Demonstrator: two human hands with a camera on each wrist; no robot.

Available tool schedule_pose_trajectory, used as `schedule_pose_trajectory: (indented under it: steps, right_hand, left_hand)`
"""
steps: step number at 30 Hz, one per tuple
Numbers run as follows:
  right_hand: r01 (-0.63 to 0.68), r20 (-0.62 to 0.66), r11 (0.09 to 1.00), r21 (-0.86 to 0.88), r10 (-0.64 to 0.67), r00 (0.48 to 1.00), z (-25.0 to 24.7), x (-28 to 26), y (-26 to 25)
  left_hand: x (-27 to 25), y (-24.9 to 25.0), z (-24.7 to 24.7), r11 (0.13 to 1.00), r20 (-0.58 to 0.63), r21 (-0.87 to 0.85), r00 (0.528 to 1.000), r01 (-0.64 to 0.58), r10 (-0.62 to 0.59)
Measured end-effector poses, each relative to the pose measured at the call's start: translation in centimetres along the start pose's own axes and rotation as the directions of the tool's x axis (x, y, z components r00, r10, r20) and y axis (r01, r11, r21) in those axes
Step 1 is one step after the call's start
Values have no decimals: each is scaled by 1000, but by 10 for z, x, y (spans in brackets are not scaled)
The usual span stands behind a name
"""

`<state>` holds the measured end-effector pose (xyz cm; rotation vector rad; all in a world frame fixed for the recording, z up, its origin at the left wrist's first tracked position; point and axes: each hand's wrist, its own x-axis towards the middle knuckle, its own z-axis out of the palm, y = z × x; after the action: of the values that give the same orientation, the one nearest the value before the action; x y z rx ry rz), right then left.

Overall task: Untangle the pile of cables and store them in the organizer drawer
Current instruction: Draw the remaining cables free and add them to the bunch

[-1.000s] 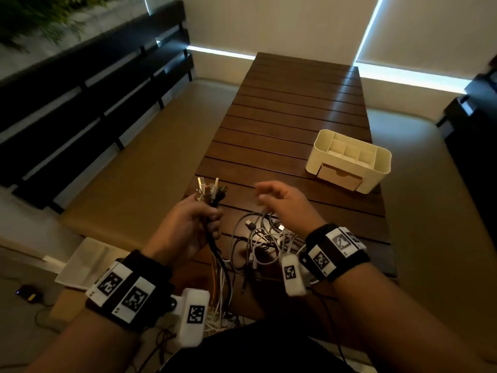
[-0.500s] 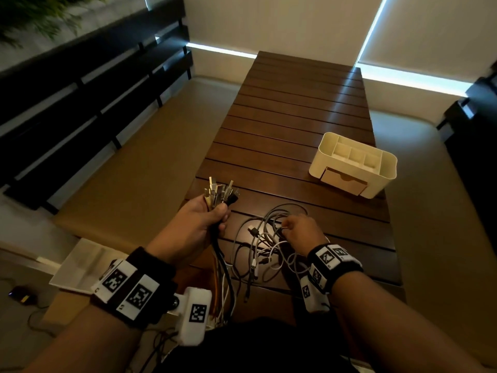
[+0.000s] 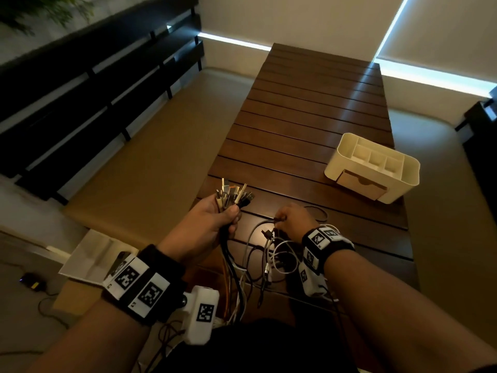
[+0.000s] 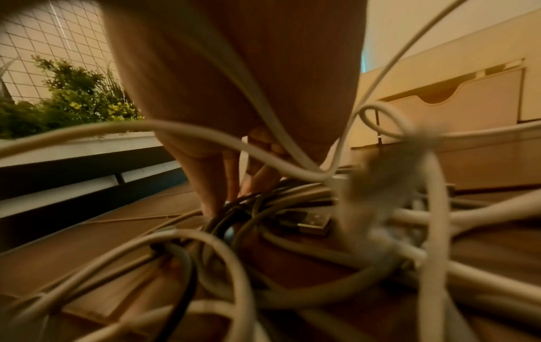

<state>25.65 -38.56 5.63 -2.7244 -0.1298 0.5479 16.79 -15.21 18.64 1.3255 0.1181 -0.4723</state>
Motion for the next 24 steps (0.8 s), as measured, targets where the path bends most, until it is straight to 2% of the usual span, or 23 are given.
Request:
schedule_pose_trajectory:
  steps: [6, 11, 13, 15, 18, 21, 24]
  right_hand:
    - [-45, -4, 998, -39, 45, 999, 3, 1, -2]
    - [28, -173, 996, 82, -14, 985, -6, -14, -12]
    - [56, -217, 973, 225, -6, 976, -18, -23, -21]
    - [63, -224, 893, 446, 44, 974, -30, -33, -30]
    - [94, -210, 702, 706, 80, 974, -44, -51, -39]
    - [155, -208, 580, 800, 26, 978, -54, -64, -41]
    - [182, -216, 434, 882, 28, 976, -60, -76, -44]
  left_hand:
    - [7, 1, -4, 1000, 9, -10, 1000, 13, -13]
    - [14, 0, 0, 999, -3, -27, 1000, 18, -18]
    - [16, -1, 1, 999, -7, -38, 1000, 21, -21]
    - [17, -1, 3, 999, -19, -48, 999, 25, -26]
    - [15, -1, 7, 998, -35, -67, 999, 16, -19]
    - [12, -1, 10, 998, -57, -66, 998, 10, -13]
    - [9, -1, 13, 997, -84, -77, 996, 1, -8]
